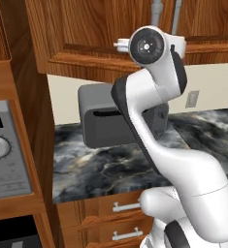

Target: Move the bowls from the cabinet to the plates on the dining table.

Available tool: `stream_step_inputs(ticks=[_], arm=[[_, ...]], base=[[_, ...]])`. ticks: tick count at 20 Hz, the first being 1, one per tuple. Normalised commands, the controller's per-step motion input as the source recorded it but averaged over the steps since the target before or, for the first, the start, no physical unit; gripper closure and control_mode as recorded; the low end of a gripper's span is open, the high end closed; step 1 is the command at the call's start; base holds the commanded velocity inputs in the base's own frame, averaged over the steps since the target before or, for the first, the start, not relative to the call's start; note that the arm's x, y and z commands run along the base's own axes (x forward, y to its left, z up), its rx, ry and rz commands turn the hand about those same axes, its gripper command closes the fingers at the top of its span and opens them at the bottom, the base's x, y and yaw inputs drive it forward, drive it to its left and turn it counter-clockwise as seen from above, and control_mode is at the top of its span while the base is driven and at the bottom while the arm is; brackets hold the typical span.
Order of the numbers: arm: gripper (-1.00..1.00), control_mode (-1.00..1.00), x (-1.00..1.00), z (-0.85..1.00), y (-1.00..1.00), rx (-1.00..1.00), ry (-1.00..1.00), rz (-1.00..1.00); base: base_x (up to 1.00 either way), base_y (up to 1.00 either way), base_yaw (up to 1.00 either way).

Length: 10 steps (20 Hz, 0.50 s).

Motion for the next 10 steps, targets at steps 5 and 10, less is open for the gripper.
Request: stream_step_inputs(ticks=[5,10], arm=[[1.0,-1.0,-0.21,-0.04,0.39,0.04,0.05,-0.05],[1.0,-1.0,-0.22,0.0,0.36,0.07,0.09,-0.05]], base=[[0.0,0.0,0.0],[0.0,0.0,0.0]])
